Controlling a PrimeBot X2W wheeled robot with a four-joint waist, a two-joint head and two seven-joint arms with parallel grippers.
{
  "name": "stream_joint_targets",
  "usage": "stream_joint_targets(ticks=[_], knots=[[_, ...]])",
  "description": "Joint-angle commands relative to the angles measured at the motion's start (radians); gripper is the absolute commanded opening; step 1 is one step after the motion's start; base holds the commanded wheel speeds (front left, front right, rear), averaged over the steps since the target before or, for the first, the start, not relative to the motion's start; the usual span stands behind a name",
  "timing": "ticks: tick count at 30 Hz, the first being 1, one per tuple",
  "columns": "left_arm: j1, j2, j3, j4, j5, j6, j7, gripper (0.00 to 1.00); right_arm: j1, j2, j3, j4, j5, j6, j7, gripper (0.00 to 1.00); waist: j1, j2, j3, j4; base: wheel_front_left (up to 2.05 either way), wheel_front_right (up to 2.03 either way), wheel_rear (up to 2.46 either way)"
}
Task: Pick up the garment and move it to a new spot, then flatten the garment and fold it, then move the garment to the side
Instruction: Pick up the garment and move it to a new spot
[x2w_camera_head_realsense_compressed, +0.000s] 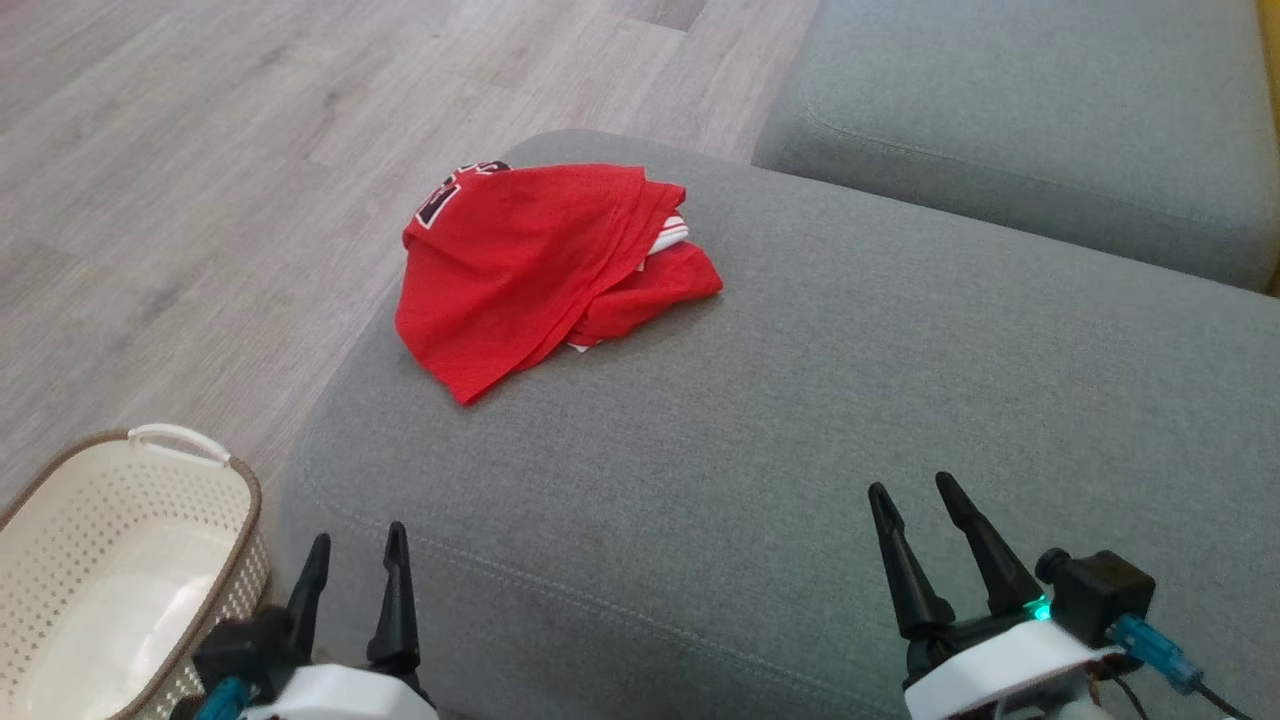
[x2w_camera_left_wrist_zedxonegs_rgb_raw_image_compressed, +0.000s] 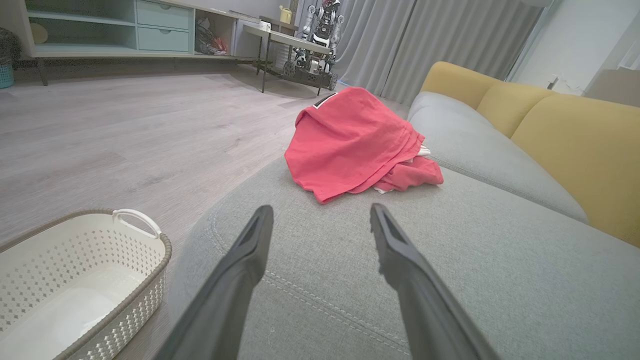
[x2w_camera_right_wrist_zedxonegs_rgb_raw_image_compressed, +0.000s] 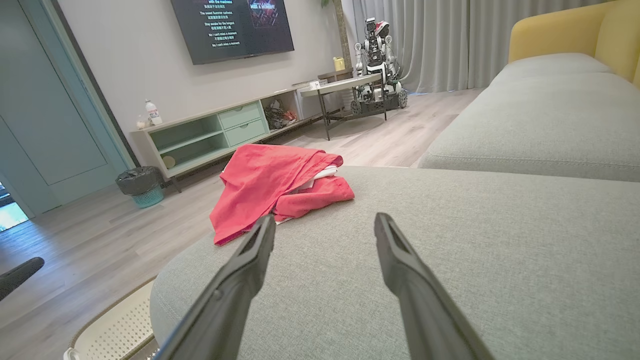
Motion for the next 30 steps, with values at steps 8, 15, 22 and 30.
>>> stream_joint_targets(ticks=[8,15,22,30], knots=[[-0.098,0.0,0.08,-0.054,0.01,-0.028,-0.012,1.0,-0.051,-0.012,-0.001,-0.054,-0.032,0.0,-0.011,1.0,0.0,0.0,0.087,-0.051,0.0,0.0,0.0],[-0.235,0.055,0.142,-0.011,-0.003,-0.087,-0.012,1.0,-0.114,-0.012,-0.043,-0.07,-0.084,0.0,-0.011,1.0,0.0,0.0,0.221,-0.105,0.0,0.0,0.0],[-0.496,0.174,0.153,0.124,-0.062,-0.15,0.083,1.0,-0.196,-0.012,-0.066,-0.099,-0.142,0.0,-0.011,1.0,0.0,0.0,0.376,-0.172,0.0,0.0,0.0],[-0.777,0.335,0.126,0.326,-0.142,-0.172,0.206,1.0,-0.247,-0.012,-0.057,-0.126,-0.171,0.0,-0.011,1.0,0.0,0.0,0.479,-0.238,0.0,0.0,0.0]])
